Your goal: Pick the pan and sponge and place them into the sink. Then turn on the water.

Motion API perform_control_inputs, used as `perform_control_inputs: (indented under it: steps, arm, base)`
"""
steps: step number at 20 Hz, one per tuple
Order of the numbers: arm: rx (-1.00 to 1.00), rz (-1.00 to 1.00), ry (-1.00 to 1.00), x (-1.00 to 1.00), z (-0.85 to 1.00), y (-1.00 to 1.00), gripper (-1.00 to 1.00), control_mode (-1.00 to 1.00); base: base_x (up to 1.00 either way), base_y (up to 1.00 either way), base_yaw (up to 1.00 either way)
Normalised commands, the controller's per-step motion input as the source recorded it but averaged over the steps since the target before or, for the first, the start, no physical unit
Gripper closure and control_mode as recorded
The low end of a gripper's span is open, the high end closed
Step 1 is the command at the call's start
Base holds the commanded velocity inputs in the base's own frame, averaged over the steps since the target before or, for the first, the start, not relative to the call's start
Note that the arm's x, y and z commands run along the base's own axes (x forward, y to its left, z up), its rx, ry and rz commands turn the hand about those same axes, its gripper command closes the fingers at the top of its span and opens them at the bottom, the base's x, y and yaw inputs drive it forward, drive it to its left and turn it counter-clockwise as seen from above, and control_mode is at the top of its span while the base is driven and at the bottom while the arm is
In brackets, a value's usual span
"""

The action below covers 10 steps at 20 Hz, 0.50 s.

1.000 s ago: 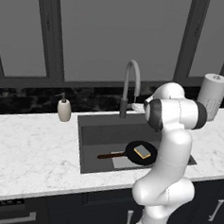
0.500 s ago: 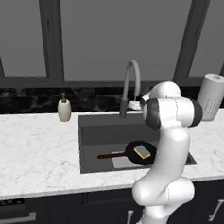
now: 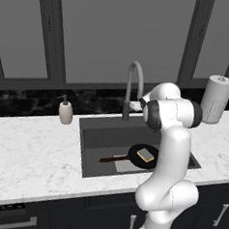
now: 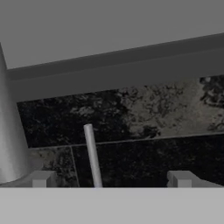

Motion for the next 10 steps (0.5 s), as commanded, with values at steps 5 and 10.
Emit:
perform_control_inputs:
  steps: [5, 10]
  arm:
    - [0.0, 0.0, 0.0, 0.17, 0.0, 0.01, -1.0, -1.0]
    - [0.0, 0.0, 0.0, 0.13, 0.0, 0.03, -1.0, -1.0]
  base:
    - [0.0, 0.0, 0.0]
    - [0.0, 0.0, 0.0]
